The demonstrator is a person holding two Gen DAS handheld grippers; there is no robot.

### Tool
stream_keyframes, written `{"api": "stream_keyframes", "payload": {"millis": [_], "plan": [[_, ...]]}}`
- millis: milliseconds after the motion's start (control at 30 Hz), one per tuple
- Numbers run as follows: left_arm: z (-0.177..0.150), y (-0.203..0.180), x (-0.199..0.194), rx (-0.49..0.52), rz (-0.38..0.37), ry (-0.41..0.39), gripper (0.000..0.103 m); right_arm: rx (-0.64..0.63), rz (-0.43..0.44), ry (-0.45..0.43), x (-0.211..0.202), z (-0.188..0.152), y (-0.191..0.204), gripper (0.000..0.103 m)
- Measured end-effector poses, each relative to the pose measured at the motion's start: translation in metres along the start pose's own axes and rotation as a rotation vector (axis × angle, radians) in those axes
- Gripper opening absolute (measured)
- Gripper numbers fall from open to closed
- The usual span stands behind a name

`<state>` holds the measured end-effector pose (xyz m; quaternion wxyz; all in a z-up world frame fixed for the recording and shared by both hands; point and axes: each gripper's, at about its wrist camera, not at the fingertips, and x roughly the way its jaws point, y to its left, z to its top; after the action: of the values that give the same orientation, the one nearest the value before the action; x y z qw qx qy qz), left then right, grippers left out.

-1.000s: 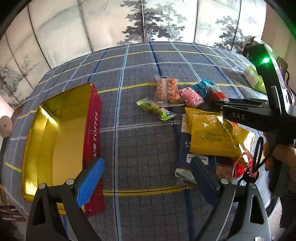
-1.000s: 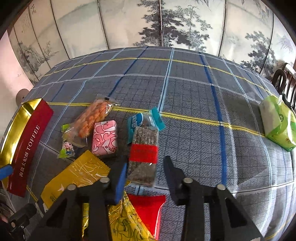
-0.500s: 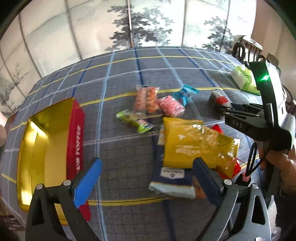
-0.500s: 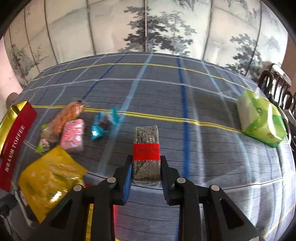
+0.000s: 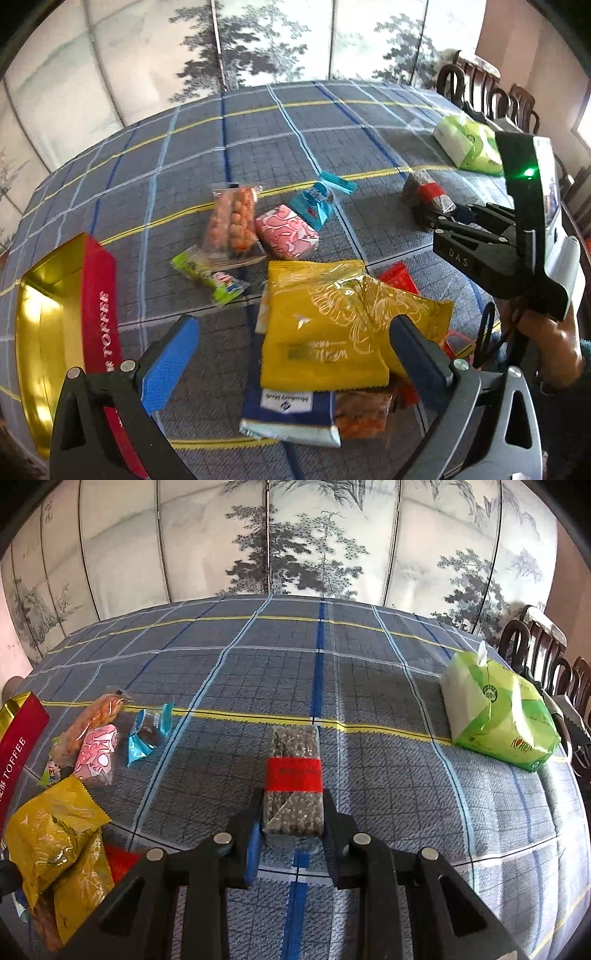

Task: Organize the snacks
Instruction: 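Grasp the yellow WANJUAN bag with the left gripper while the right gripper holds the seed bar, then carry the yellow bag with the left gripper over the gold tin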

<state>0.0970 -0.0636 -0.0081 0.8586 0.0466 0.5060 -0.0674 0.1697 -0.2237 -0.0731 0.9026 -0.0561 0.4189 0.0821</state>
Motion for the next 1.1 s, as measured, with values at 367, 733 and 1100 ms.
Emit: {"api": "stream_keyframes", "payload": {"millis": [367, 733, 1100], "plan": [[0.001, 0.003, 0.033, -0.030, 0.037, 0.110, 0.100, 0.003, 0.007, 0.005, 0.003, -0.001, -0.001, 0.028], [-0.005, 0.016, 0.031, -0.099, -0.039, 0.132, 0.061, 0.002, 0.007, 0.004, 0.002, -0.001, -0.001, 0.028], [-0.013, 0.028, 0.001, -0.099, -0.058, 0.060, 0.060, -0.004, -0.002, 0.002, 0.001, 0.000, -0.003, 0.028]]}}
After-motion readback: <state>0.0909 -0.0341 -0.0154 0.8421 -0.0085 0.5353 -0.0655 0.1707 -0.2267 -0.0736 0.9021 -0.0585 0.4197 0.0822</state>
